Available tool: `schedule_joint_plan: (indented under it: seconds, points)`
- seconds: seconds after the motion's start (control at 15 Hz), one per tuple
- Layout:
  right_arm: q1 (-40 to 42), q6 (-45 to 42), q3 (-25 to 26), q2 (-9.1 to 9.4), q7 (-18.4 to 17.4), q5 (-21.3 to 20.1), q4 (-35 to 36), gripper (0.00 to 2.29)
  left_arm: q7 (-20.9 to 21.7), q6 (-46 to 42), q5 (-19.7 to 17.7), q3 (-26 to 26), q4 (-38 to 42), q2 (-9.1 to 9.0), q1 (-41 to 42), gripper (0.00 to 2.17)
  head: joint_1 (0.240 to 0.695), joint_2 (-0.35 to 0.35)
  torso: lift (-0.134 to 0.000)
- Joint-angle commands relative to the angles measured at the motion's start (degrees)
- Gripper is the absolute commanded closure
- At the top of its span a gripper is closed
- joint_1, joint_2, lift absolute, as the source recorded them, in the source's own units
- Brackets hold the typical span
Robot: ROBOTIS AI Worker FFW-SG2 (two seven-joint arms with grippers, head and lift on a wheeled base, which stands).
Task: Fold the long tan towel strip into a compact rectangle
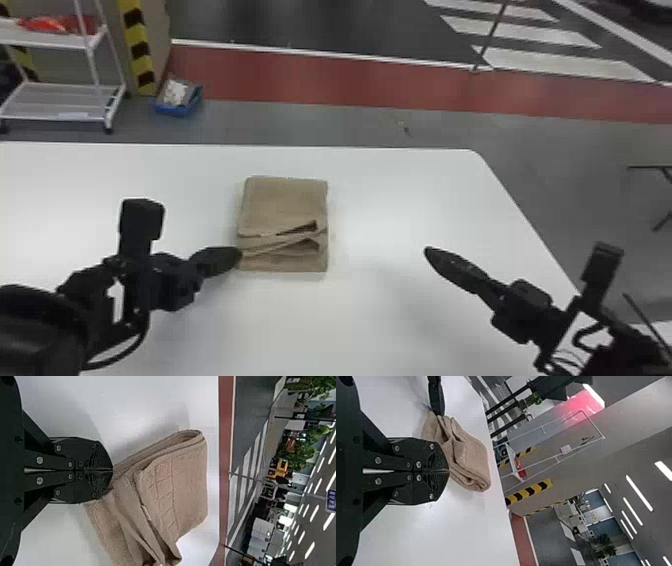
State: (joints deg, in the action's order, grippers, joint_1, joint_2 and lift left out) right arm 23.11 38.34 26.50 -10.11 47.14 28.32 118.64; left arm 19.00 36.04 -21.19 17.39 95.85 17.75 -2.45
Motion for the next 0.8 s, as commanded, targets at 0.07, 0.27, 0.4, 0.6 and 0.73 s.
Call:
schedule_joint_plan:
  seconds: [0.07,0.27,0.4,0.6,0.73]
  points:
    - [0.0,-0.4,0.9,0.18,0.5,0.3,-0.7,2.01,0.0,1.7,-0.8,0.0,3.3,0.00,2.3,1.92,0.695,-0.243,-0.128]
    - [-0.6,-0.4,0.9,0.26,0.5,0.3,-1.0,2.01,-0.5,2.1,-1.1,0.0,5.0,-0.35,3.0,1.92,0.695,-0.264,-0.128]
    - [-1.8,-0.2,0.1,0.26,-0.2,0.3,-1.0,2.01,-1.0,2.1,-1.4,-0.7,7.2,-0.09,3.5,1.92,0.695,-0.273,-0.128]
    - [-5.5,-0.6,-3.4,0.26,-2.0,-1.3,-1.8,2.01,-1.9,2.9,-2.9,-5.9,12.3,0.44,6.1,1.92,0.695,-0.254,-0.128]
    - [-11.0,-5.2,-9.4,0.26,-5.7,-4.2,-6.1,2.01,-4.0,2.6,-5.2,-9.9,13.5,1.23,6.7,1.92,0.695,-0.221,-0.128]
